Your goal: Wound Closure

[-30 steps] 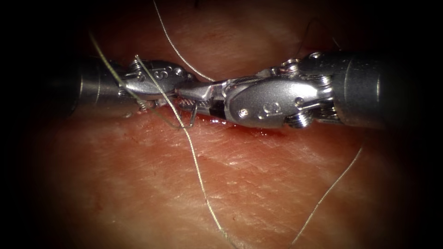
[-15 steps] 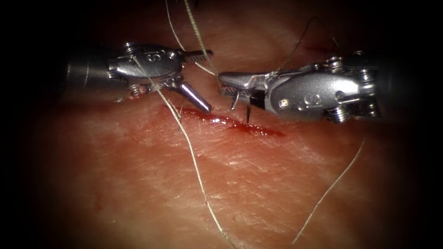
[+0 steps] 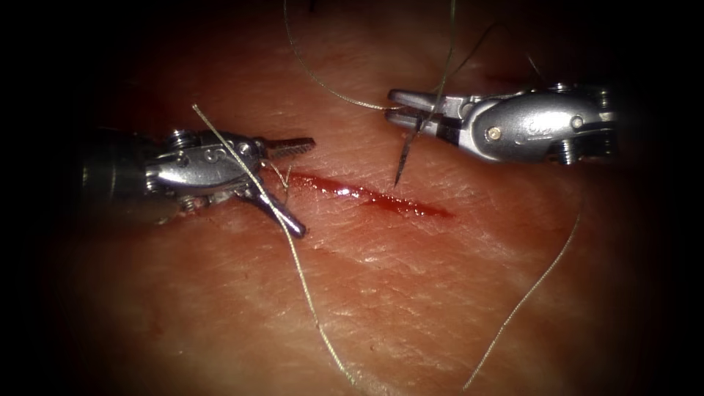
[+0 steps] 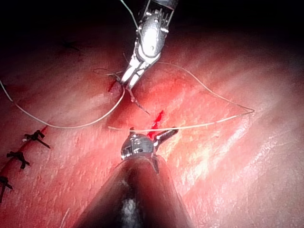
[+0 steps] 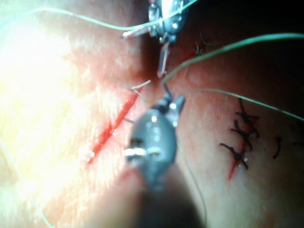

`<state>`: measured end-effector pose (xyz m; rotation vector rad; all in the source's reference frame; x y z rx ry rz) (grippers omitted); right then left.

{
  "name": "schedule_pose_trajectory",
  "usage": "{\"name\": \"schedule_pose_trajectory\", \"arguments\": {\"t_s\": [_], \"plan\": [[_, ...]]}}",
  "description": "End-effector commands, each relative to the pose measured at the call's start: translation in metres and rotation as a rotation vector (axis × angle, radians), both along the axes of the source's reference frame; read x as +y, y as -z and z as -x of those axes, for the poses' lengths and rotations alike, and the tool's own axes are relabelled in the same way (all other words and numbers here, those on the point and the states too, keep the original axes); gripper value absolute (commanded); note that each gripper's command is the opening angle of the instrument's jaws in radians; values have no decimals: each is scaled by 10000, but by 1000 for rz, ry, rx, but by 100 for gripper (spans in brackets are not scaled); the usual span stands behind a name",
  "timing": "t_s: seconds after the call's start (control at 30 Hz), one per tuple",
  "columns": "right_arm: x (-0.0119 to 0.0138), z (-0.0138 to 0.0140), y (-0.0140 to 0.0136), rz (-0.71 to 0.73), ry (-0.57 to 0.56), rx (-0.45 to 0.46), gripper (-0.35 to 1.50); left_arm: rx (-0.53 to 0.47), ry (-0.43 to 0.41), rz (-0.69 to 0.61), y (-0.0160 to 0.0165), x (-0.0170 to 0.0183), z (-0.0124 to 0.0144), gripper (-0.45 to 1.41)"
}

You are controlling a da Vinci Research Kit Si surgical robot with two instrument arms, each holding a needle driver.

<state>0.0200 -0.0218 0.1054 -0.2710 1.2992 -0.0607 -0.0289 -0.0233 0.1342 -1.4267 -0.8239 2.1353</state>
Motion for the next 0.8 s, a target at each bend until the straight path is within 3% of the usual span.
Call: {"name": "schedule_pose_trajectory", "arguments": {"t_s": [0.03,0.2,0.27,0.37,0.6,0.8], "plan": [[3,-15,-11,6,4,7,-35,-2,-6,5,-9,-6,6,100],[1,-46,-34,24,16,26,-35,8,-13,40,-37,-9,13,71],[0,-53,-42,30,18,24,-35,29,9,60,-51,-5,11,39],[-3,-61,-52,45,20,20,-35,84,39,95,-73,-4,7,15],[-11,-63,-60,135,33,-2,-35,159,73,103,-113,-15,9,9],[-14,-69,-61,237,25,-15,-35,164,39,87,-107,-41,28,5]]}}
